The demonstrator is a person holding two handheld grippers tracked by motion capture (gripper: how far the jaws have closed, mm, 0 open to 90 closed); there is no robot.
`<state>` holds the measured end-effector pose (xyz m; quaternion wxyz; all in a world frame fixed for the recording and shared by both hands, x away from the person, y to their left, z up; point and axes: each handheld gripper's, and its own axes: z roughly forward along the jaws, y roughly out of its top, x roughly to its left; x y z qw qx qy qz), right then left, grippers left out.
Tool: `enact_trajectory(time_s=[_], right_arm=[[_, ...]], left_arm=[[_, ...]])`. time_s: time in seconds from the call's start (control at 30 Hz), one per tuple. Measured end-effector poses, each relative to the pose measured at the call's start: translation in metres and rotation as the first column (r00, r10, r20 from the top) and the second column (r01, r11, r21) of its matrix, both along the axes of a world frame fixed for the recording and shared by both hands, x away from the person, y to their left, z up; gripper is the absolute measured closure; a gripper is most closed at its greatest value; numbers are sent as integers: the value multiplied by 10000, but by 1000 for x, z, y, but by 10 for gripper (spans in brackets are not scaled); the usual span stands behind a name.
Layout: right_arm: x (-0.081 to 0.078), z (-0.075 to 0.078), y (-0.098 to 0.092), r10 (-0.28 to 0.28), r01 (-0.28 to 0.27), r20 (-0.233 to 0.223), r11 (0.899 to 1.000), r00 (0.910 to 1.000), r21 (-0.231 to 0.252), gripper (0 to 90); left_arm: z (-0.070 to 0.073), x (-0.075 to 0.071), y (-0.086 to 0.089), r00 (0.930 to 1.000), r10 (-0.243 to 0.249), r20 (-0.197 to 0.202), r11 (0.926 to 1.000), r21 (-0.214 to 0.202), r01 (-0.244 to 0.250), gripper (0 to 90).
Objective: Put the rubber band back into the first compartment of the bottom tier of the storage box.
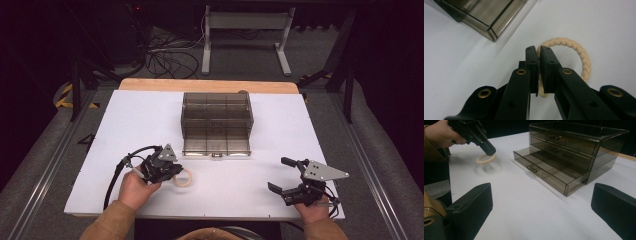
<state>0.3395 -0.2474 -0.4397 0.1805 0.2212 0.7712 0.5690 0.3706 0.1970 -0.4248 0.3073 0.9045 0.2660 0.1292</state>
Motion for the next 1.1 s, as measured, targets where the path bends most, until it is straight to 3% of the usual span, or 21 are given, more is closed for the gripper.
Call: enact_trajectory(time_s=[0.2, 0.43, 0.8, 1.1], right_arm=[[0, 0, 0, 10, -10, -1, 10000, 10000, -12, 43], [1, 0, 0, -12, 12, -10, 10000, 10000, 26, 44], [1, -1, 0, -18, 18, -50, 10000, 10000, 17, 43], [1, -1, 0, -4, 4, -26, 10000, 10000, 3, 43]], left_arm=[[7, -3, 6, 9995, 108, 282, 9980, -625, -90, 853], [14, -6, 12, 9978, 253, 618, 9901, -1397, -164, 853], [25, -10, 24, 9930, 543, 1049, 9612, -2748, -236, 853], [29, -11, 31, 9892, 695, 1293, 9423, -3340, -225, 852]])
